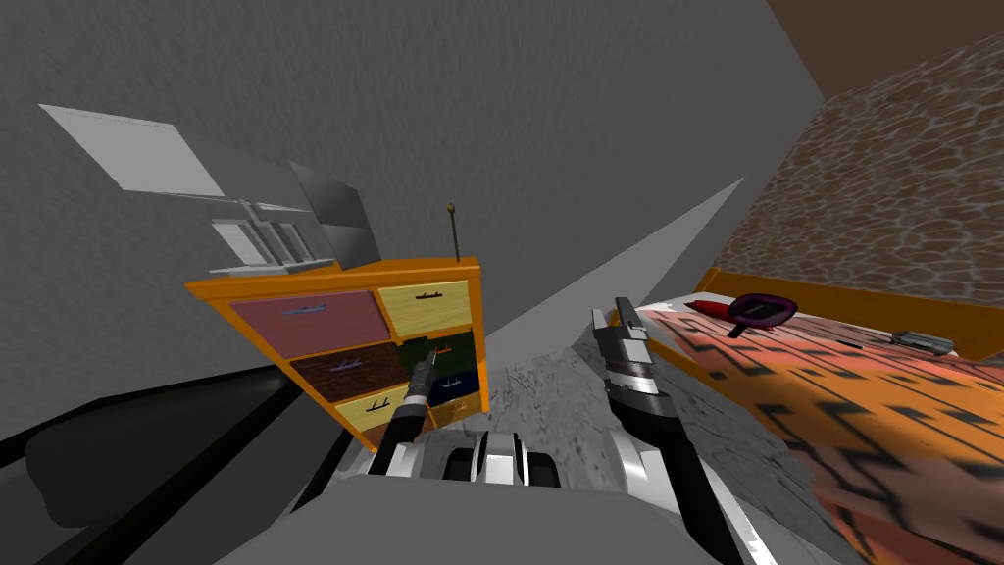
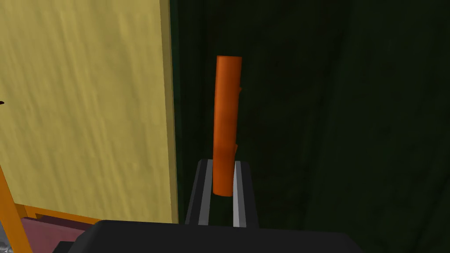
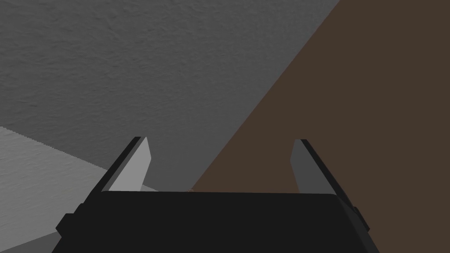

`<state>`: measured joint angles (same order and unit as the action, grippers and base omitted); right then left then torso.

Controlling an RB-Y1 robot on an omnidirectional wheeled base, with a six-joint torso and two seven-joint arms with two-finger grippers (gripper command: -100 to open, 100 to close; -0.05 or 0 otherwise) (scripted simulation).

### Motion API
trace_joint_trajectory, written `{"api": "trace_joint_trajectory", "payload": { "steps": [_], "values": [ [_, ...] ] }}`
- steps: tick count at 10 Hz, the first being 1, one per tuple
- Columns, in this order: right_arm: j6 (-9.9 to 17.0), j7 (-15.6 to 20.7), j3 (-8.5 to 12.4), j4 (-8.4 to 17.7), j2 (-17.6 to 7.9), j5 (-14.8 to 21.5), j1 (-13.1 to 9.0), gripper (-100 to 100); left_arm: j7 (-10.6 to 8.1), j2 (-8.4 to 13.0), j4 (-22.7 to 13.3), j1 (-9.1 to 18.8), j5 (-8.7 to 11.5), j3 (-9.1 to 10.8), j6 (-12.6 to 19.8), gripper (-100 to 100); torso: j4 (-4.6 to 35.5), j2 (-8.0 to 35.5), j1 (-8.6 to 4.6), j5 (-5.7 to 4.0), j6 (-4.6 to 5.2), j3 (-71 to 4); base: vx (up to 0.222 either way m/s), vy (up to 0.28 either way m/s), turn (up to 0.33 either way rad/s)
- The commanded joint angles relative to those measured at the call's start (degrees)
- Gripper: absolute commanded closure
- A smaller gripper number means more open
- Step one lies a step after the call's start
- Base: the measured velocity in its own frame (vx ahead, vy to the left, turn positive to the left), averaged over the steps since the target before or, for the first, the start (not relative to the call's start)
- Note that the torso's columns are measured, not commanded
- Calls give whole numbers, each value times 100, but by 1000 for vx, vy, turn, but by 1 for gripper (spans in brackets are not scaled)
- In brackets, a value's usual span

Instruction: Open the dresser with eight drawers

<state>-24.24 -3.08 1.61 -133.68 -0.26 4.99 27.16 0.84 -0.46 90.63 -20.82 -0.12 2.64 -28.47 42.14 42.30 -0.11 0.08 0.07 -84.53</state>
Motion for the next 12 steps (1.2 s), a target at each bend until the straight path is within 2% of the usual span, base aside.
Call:
{"api": "trace_joint_trajectory", "payload": {
  "steps": [1,2,6,7,12],
  "values": [
    [0,0,0,0,0,0,0,0,-2,-6,126,-123,-21,-57,156,100,3,-7,11,-1,0,-5,-203,-42,-2],
    [0,0,0,0,0,0,-1,0,-6,0,79,-60,-11,-33,85,100,2,-4,19,1,-5,-4,-102,-27,-7],
    [0,0,0,0,0,0,0,0,-9,-8,201,-235,-40,-118,154,100,0,1,9,2,-3,1,-165,-60,14],
    [0,0,0,0,0,0,-1,0,-21,-2,502,-253,-34,-108,368,-100,1,-5,15,2,-3,-3,-103,-31,-11],
    [-1,0,1,-1,-1,0,3,0,-45,12,1242,-377,-35,-118,985,-100,17,2,7,-10,-6,-2,12,4,-7]
  ]
}}
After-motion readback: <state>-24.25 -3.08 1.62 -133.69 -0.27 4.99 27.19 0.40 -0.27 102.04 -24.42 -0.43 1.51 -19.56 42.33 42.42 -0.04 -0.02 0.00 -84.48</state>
